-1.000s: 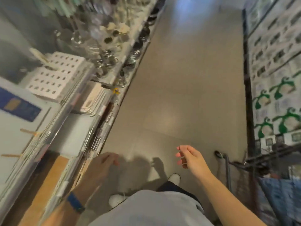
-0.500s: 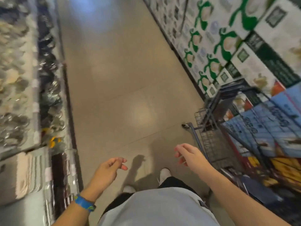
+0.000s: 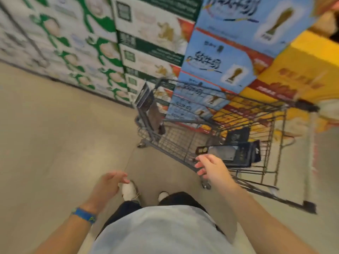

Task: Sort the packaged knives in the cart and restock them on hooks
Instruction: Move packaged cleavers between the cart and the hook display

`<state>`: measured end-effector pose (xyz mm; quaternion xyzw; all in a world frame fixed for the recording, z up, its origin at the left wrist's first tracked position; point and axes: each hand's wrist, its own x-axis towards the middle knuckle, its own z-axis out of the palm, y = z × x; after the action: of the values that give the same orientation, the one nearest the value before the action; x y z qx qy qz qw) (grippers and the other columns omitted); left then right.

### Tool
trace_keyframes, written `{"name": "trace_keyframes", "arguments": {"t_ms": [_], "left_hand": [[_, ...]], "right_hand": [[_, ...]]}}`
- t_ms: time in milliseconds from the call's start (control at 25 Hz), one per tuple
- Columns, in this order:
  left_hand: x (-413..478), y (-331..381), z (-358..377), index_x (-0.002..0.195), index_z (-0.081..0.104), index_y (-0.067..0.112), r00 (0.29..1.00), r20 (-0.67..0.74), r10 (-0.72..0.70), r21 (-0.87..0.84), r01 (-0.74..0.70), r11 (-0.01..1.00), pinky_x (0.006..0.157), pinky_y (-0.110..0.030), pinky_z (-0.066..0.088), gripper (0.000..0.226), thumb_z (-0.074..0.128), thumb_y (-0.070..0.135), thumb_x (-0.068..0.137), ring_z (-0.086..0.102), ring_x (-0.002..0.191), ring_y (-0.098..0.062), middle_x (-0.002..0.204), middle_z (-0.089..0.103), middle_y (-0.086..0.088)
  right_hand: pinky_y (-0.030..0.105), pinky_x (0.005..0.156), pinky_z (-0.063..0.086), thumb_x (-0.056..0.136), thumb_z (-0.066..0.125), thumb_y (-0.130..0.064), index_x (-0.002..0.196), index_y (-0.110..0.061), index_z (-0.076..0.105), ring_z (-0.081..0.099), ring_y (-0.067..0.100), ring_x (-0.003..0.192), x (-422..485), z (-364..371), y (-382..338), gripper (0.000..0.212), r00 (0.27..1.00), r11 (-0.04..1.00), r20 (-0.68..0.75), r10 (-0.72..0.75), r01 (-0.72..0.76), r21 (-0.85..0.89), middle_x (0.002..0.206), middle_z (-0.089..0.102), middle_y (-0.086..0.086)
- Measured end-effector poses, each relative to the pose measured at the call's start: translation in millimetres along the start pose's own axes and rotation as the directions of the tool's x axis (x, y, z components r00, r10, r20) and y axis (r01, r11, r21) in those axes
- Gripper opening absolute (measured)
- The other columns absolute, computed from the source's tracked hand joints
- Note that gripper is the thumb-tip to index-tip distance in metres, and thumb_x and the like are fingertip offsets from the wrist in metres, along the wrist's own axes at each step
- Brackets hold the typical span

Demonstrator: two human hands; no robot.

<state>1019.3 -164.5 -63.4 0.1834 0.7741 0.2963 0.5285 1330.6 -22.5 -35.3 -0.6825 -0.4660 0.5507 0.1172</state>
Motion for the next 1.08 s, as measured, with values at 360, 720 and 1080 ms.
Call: {"name": "trace_keyframes", "arguments": {"t_ms": [360, 720, 1080], "left_hand": [[72, 94, 75, 0.094, 0.072, 0.018, 0.941, 0.336, 0.044, 0.279, -0.144, 0.95, 0.047, -0.024, 0.037, 0.023, 0.05, 0.025, 0.1, 0.044, 0.045, -0.011, 0.08, 0.076, 0.001], [83, 157, 181, 0.093, 0.07, 0.02, 0.959, 0.277, 0.054, 0.447, -0.178, 0.877, 0.04, -0.02, 0.034, 0.023, 0.048, 0.022, 0.101, 0.044, 0.039, -0.01, 0.079, 0.075, 0.001], [69, 184, 245, 0.095, 0.069, 0.026, 0.94, 0.341, -0.002, 0.554, -0.2, 0.808, 0.044, -0.014, 0.037, 0.026, 0.045, 0.024, 0.102, 0.049, 0.044, -0.005, 0.083, 0.075, 0.007]], "right_hand": [[0.014, 0.047, 0.045, 0.102, 0.057, -0.025, 0.093, -0.018, 0.071, 0.064, 0.005, 0.056, -44, -23, 42, 0.018, 0.914, 0.925, -0.311, 0.259, -0.142, 0.353, 0.075, 0.074, -0.002], [0.039, 0.093, 0.05, 0.099, 0.062, -0.034, 0.135, -0.016, 0.059, 0.057, 0.022, 0.117, 60, -138, 71, 0.04, 0.758, 0.949, -0.652, 0.019, -0.219, -0.227, 0.127, 0.06, 0.001], [0.031, 0.075, 0.054, 0.097, 0.063, -0.028, 0.131, -0.01, 0.056, 0.054, 0.024, 0.112, 112, -137, 67, 0.039, 0.853, 0.646, -0.514, -0.087, -0.345, -0.681, 0.121, 0.058, 0.01]]}}
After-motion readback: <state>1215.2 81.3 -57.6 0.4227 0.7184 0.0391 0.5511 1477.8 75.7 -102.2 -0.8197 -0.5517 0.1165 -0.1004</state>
